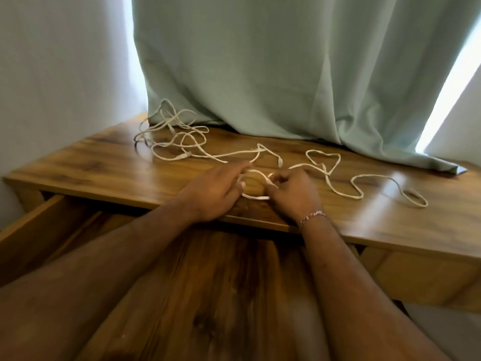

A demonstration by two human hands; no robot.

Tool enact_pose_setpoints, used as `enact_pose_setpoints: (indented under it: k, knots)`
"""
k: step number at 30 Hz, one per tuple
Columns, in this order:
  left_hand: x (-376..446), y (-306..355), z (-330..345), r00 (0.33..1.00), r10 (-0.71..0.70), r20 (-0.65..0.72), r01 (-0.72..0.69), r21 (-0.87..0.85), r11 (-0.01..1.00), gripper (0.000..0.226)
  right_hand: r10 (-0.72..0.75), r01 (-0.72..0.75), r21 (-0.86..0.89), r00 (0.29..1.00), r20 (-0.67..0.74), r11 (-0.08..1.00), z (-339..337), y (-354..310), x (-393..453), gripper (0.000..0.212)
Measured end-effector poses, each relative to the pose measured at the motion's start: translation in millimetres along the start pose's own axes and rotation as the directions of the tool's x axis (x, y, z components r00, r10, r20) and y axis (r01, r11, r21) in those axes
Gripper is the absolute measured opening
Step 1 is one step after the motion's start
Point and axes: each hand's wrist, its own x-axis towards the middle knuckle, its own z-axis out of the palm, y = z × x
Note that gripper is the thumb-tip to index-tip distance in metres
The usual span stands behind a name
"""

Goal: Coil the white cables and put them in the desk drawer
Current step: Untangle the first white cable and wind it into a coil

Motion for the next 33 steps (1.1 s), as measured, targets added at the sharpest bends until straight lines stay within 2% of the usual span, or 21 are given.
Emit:
enact_pose_setpoints:
  k: [2,4,6,8,9,11,13,14,15,16,19,21,22,23,25,27,29,30,31,32,33]
  knots:
    - [2,3,0,0.997,-0.077,0.02,0.076,0.02,0.997,0.059,-0.098,0.097,-0.074,0.995,-0.016,0.993,2,-5,0,0.012]
    - [1,5,-1,0.989,-0.146,-0.019,0.146,-0.01,0.989,0.064,-0.153,0.15,-0.081,0.988,-0.035,0.985,4,-10,-5,0.011]
    - [4,5,-3,0.969,-0.234,-0.075,0.224,-0.124,0.967,0.06,-0.152,0.153,0.031,0.988,-0.032,0.988,1,-17,-11,0.007]
    - [9,3,-6,0.942,-0.327,-0.076,0.29,-0.303,0.908,0.042,-0.137,0.138,0.176,0.99,-0.016,0.975,-2,-22,-9,0.004]
    - [10,1,-7,0.923,-0.381,-0.055,0.323,-0.43,0.843,0.029,-0.16,0.158,0.209,0.987,-0.007,0.965,-3,-23,-8,0.004]
    - [12,-2,-10,0.885,-0.466,0.012,0.348,-0.683,0.642,0.01,-0.246,0.243,0.201,0.969,-0.007,0.949,-4,-24,-5,0.005]
    - [11,1,-17,0.853,-0.505,0.133,0.341,-0.874,0.345,0.011,-0.306,0.303,0.167,0.952,-0.007,0.938,-5,-24,-3,0.009]
    - [10,3,-19,0.852,-0.48,0.208,0.331,-0.925,0.187,0.014,-0.297,0.298,0.159,0.955,-0.03,0.941,-4,-22,-3,0.01]
    - [10,5,-21,0.857,-0.454,0.245,0.319,-0.943,0.093,0.017,-0.299,0.304,0.154,0.953,-0.054,0.94,-4,-24,-2,0.01]
    - [9,6,-21,0.862,-0.438,0.255,0.312,-0.948,0.061,0.02,-0.305,0.313,0.154,0.95,-0.074,0.937,-4,-25,-2,0.009]
    - [9,5,-16,0.857,-0.471,0.209,0.307,-0.941,0.141,0.023,-0.293,0.298,0.199,0.954,-0.059,0.933,-4,-28,-6,0.007]
    - [9,-1,-13,0.857,-0.5,0.128,0.297,-0.914,0.277,0.02,-0.28,0.264,0.233,0.959,0.038,0.936,-6,-31,-12,0.01]
    - [10,-3,-13,0.868,-0.493,0.057,0.279,-0.877,0.391,0.019,-0.266,0.227,0.295,0.959,0.097,0.928,-6,-34,-15,0.012]
    - [10,-5,-13,0.889,-0.456,-0.039,0.241,-0.807,0.539,0.018,-0.252,0.176,0.396,0.957,0.147,0.901,-6,-38,-18,0.013]
    - [6,-8,-15,0.935,-0.275,-0.223,0.098,-0.583,0.807,0.014,-0.229,0.051,0.59,0.946,0.231,0.806,-6,-47,-24,0.011]
    - [1,-8,-20,0.948,-0.066,-0.312,-0.055,-0.365,0.929,0.015,-0.229,-0.096,0.718,0.912,0.341,0.689,-6,-56,-28,0.015]
    - [2,-6,-24,0.942,0.001,-0.336,-0.096,-0.266,0.959,0.015,-0.252,-0.243,0.777,0.854,0.456,0.581,-8,-64,-29,0.031]
    - [3,-2,-28,0.941,-0.063,-0.334,-0.054,-0.329,0.943,0.014,-0.246,-0.275,0.781,0.845,0.474,0.561,-10,-68,-29,0.036]
    - [5,2,-29,0.936,-0.188,-0.298,0.022,-0.485,0.875,0.015,-0.236,-0.28,0.784,0.85,0.47,0.554,-10,-71,-29,0.039]
    - [8,7,-31,0.923,-0.321,-0.214,0.098,-0.675,0.732,0.019,-0.232,-0.275,0.795,0.859,0.456,0.541,-8,-75,-28,0.04]
    - [8,13,-32,0.904,-0.418,-0.088,0.16,-0.837,0.523,0.026,-0.234,-0.272,0.81,0.867,0.441,0.52,-6,-77,-30,0.04]
